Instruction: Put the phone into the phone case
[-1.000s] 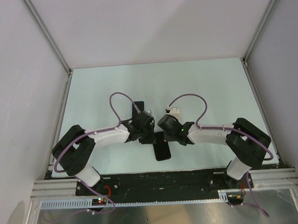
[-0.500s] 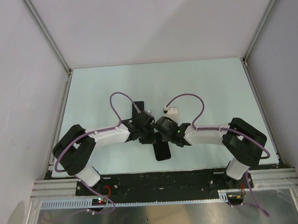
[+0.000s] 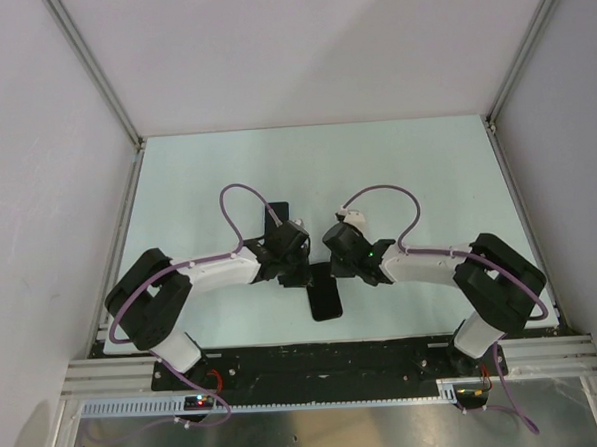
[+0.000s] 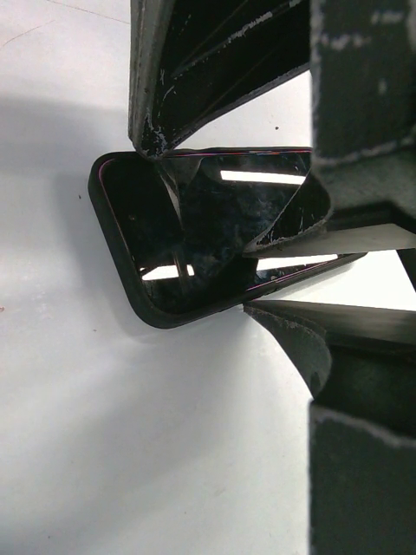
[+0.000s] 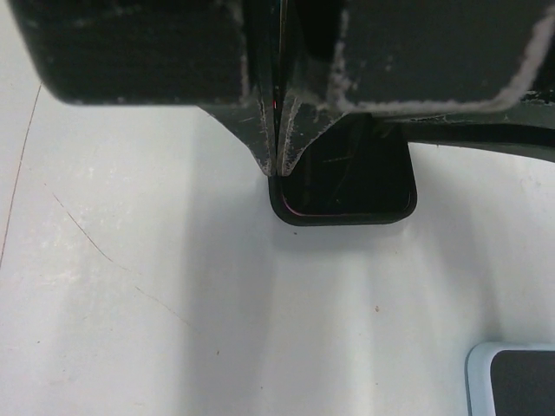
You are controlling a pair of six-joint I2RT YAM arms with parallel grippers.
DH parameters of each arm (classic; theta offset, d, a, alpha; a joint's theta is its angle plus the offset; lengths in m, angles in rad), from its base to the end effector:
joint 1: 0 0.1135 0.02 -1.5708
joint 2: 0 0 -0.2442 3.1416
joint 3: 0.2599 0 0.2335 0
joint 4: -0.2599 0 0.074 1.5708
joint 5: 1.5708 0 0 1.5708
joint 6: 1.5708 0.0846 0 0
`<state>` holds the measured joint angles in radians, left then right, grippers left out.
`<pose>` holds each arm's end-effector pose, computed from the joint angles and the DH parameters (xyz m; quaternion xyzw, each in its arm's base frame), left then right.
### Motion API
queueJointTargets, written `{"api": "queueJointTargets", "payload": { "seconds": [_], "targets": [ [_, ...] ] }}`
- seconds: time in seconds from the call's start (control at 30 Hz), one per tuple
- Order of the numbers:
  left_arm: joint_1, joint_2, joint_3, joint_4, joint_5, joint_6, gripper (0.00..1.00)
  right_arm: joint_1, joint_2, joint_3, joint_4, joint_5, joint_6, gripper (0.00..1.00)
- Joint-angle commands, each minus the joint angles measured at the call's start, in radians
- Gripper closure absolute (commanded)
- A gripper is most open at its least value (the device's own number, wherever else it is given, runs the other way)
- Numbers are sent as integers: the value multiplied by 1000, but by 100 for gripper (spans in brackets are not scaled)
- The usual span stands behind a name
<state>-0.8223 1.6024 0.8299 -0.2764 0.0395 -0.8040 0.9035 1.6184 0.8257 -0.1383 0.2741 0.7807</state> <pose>0.2087 -0.2296 0.1056 0.0139 0.9659 -0.2005 0.1634 0.2195 0.2416 0.1141 -0.0148 0.9412 0.1460 0.3042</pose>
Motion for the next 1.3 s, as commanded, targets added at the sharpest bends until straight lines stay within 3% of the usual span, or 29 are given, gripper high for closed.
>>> {"api": "queueJointTargets", "payload": {
  "seconds": [0.0,0.13,0.27,0.4,0.6,0.83,1.0,1.27],
  "targets": [
    [-3,-12,-9,6,-23,2,71,-29,10,-59,-115,-177,-42,96],
    [3,-32,-2,5,-24,8,71,-65,-50,-59,-111,-207,-56,83],
    [23,-67,4,6,-28,23,71,-89,-124,-59,-120,-213,-61,53],
    [48,-119,6,6,-27,32,69,-108,-205,-59,-140,-202,-61,35],
    [67,-216,-2,-3,-35,47,58,-108,-297,-59,-193,-145,-52,25],
    [84,-319,-44,-16,-91,50,28,0,-312,-60,-261,-32,9,16],
    [101,-398,-105,-18,-122,35,12,103,-264,-58,-240,0,58,9],
    [147,-477,-176,-20,-141,23,6,217,-83,35,-240,48,88,1]
  ]
}}
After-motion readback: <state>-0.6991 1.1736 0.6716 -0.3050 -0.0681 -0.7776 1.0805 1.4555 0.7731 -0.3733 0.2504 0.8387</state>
